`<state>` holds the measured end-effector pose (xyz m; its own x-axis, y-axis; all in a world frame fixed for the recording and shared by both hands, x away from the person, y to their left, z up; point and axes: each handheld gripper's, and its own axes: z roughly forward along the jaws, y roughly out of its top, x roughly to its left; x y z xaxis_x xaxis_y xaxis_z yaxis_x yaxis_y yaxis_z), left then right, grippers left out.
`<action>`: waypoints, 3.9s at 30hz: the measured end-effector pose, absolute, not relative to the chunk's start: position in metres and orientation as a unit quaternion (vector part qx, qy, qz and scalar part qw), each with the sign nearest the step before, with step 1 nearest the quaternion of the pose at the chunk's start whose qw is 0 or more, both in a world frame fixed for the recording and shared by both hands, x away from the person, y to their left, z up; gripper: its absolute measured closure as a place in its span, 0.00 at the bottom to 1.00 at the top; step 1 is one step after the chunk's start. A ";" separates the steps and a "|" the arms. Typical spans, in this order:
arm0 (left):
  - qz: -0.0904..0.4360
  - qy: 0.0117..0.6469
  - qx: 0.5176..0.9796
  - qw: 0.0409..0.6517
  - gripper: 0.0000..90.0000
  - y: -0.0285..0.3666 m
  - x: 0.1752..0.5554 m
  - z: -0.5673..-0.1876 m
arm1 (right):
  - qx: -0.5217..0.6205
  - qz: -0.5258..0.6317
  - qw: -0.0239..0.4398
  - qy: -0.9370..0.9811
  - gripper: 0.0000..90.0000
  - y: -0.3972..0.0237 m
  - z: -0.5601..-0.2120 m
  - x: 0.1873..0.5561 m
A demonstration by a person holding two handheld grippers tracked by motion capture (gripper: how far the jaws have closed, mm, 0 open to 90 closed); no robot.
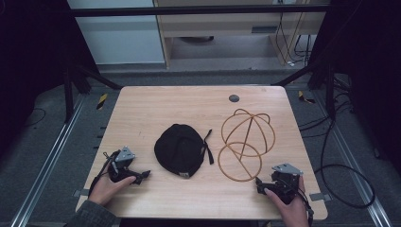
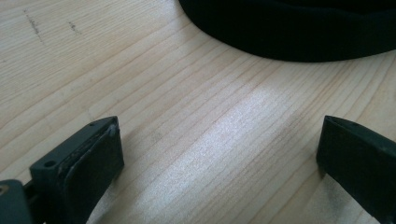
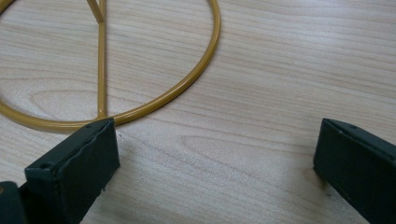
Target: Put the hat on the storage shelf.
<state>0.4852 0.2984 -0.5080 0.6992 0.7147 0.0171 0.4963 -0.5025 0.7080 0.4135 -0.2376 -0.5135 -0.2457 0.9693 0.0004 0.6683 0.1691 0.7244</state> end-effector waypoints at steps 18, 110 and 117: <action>0.144 0.324 0.859 0.369 0.05 0.289 0.464 -0.490 | 0.564 0.312 0.241 0.726 0.00 -0.238 -0.513 0.414; 0.095 0.222 0.949 0.203 0.80 0.136 0.570 -0.389 | 0.564 0.311 0.241 0.726 0.00 -0.237 -0.514 0.415; 0.112 0.219 0.939 0.238 0.80 0.145 0.557 -0.359 | 0.564 0.312 0.240 0.726 0.00 -0.237 -0.514 0.416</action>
